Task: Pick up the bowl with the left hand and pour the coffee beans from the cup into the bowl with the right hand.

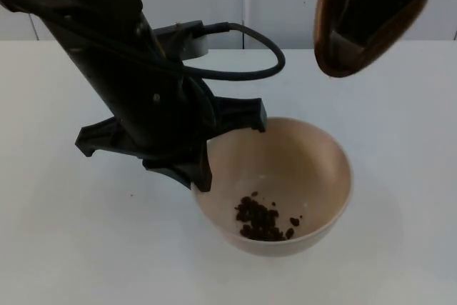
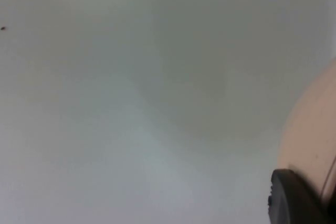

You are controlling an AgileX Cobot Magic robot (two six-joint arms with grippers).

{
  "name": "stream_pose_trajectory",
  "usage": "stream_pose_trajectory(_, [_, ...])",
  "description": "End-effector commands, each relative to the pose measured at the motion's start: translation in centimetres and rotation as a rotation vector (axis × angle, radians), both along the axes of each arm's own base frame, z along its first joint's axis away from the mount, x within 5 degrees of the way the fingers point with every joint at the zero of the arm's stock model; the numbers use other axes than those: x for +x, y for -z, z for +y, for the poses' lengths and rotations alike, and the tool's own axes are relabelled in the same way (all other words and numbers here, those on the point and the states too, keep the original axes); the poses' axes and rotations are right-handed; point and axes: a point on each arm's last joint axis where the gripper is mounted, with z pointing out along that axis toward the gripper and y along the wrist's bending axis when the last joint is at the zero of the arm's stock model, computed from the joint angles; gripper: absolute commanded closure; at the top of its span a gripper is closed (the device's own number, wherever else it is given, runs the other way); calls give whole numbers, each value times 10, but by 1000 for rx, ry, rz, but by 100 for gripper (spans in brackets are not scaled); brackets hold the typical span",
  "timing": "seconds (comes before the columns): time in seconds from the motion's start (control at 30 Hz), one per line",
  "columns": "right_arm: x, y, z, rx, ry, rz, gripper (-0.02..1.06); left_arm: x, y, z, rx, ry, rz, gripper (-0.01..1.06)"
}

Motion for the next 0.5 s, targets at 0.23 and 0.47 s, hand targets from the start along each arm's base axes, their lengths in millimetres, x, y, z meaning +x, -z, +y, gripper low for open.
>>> stream_pose_trajectory(0.23, [14,-11,-19,170,53,162,105,-1,-2,-2,-19,-10,-11,105])
stream_pose_trajectory(0.47, [28,-2,-37,249,102,317,105,0,-2,-2,-14,-4,-29,105])
